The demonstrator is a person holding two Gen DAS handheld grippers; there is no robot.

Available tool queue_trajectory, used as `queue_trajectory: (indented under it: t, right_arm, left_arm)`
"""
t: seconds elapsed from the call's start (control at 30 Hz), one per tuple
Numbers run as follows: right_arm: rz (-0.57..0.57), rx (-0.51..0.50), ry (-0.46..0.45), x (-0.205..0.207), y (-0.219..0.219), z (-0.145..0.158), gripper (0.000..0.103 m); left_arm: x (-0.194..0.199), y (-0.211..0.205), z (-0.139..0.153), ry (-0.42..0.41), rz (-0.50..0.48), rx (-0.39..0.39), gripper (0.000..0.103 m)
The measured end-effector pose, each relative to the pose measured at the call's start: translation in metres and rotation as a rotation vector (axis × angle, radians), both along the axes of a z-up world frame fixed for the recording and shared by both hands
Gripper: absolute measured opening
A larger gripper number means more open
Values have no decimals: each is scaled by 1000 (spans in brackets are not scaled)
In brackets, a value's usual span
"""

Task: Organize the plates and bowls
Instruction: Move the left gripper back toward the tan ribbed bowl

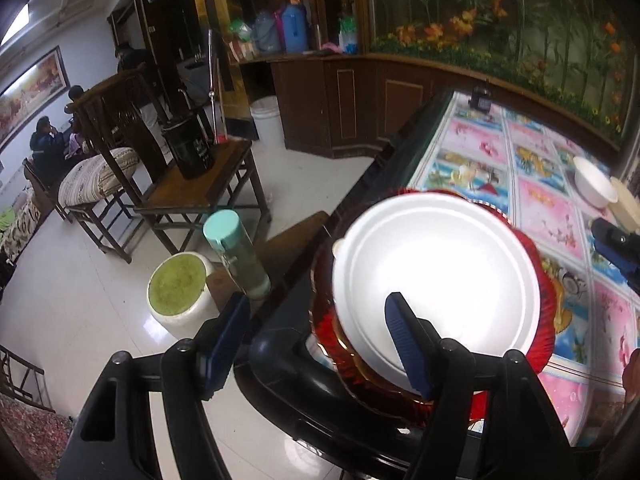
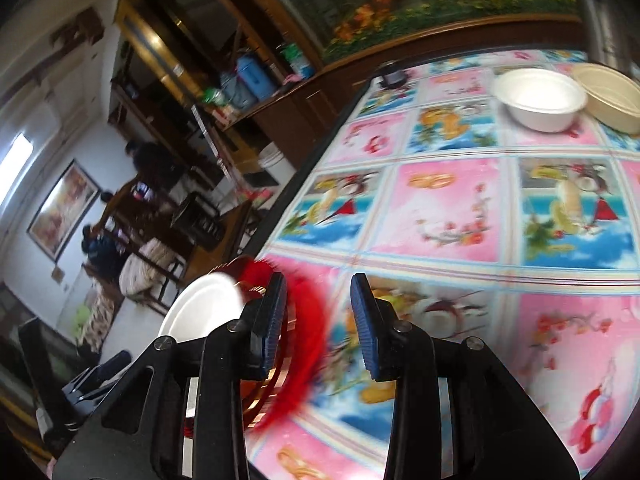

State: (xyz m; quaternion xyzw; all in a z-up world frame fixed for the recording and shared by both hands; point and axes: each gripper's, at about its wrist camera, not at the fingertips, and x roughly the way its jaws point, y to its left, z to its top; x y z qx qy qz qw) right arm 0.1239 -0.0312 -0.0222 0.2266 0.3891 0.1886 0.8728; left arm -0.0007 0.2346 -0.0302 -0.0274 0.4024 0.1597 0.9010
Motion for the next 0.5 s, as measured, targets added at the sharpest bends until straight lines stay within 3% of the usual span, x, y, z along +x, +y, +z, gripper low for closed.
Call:
queue_trajectory:
  t: [0.2, 0.5]
  right_arm:
    - [-115, 45, 21, 2, -57, -7, 34]
    - [-229, 127, 45, 4, -110, -27, 39]
  left_arm:
    - [-7, 22, -6, 14, 25, -62, 70]
    - [4, 30, -22, 72, 90, 21, 70]
